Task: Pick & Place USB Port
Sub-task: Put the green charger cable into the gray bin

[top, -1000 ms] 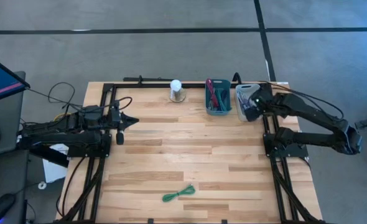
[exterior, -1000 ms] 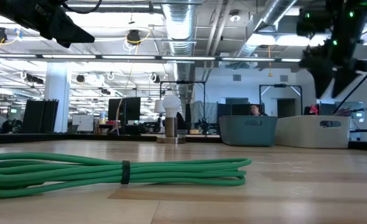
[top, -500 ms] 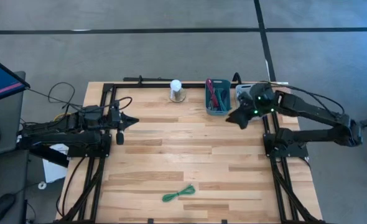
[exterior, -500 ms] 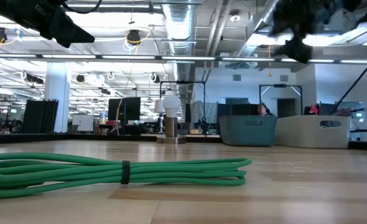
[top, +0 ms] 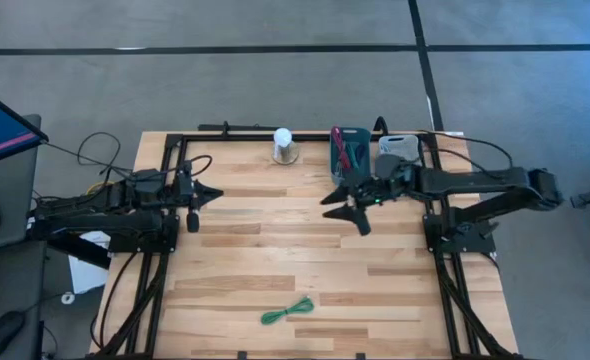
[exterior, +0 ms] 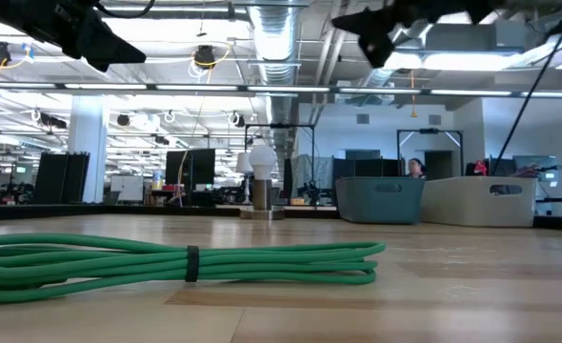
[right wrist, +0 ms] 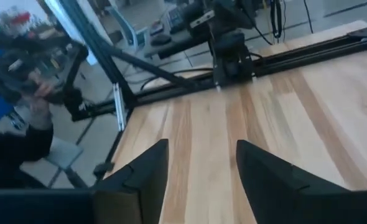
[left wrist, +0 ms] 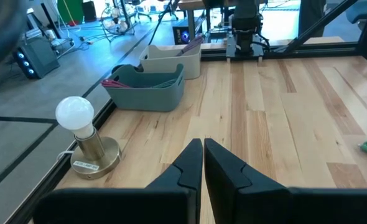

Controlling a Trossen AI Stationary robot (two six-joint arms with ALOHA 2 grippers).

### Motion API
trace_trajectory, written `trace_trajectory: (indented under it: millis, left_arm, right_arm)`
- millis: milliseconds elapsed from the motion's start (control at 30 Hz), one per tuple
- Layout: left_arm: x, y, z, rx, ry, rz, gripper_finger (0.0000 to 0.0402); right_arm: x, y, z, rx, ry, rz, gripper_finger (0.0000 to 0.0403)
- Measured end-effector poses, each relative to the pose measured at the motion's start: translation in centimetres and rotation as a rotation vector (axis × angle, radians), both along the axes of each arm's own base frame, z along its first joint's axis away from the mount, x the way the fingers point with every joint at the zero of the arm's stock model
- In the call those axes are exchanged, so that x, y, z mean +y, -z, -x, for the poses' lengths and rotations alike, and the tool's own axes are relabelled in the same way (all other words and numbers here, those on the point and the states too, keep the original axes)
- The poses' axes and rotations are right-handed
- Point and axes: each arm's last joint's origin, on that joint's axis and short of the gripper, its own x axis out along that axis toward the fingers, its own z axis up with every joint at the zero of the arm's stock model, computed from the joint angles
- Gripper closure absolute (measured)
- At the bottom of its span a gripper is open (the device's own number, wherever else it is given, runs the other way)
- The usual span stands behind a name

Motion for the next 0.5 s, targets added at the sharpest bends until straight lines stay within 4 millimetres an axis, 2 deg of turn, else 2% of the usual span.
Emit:
trace_trajectory:
  millis: [67,267,500]
  left_arm:
    - [0.0,0.0,0.0,-0.001,0.0,0.0,0.0385]
    - [0.0,0.0,0.0,-0.001,-0.001,0.0,0.0385]
    - [0.0,0.0,0.0,-0.001,-0.001,0.0,0.0385]
  right_arm:
    - [0.0,0.7,-1.2,-0.013,-0.003,-0.027,0.0231]
    - [1.1,3.2,-3.8,0.048,-0.166,-0.077,0.0248]
    - [4.0,3.8,-6.1,0.242,-0.246,-0.093,0.025]
